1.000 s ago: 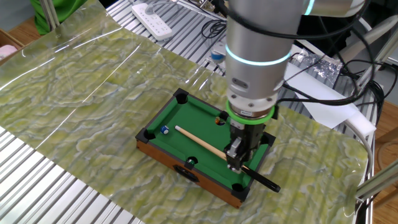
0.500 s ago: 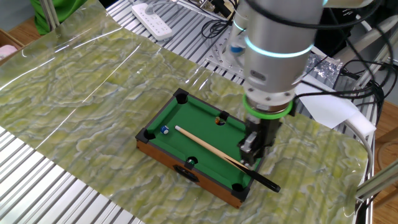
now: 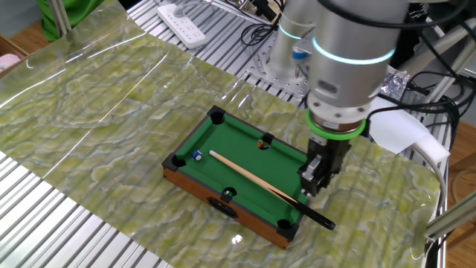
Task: Hit the pool ball
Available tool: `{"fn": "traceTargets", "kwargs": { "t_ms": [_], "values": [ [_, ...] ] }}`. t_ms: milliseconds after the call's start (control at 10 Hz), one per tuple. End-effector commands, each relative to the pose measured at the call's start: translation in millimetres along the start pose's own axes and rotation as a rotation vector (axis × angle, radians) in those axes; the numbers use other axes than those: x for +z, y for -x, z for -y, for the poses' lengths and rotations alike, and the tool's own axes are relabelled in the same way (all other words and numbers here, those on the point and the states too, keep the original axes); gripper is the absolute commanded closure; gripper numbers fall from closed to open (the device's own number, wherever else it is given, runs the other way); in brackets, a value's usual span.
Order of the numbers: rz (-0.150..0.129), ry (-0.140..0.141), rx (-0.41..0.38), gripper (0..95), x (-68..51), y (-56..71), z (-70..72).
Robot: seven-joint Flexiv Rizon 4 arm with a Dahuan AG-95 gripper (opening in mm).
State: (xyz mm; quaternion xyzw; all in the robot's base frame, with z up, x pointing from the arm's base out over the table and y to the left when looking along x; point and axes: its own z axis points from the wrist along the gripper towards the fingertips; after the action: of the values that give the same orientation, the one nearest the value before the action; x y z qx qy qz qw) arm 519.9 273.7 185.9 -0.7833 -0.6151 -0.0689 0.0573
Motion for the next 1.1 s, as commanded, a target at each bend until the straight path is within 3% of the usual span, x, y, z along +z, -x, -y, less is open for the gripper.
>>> {"fn": "traceTargets", "kwargs": {
  "t_ms": [100, 200, 300, 1100],
  "values": [
    [-0.009, 0.006, -0.006, 76.0, 4.3, -0.5, 8.5],
    [-0.005, 0.007, -0.001, 76.0, 8.2, -3.0, 9.7],
    [0.01, 0.011, -0.003, 57.0, 13.2, -6.1, 9.9],
    [0.01, 0.019, 0.005, 57.0, 41.4, -14.8, 5.5]
  ]
}}
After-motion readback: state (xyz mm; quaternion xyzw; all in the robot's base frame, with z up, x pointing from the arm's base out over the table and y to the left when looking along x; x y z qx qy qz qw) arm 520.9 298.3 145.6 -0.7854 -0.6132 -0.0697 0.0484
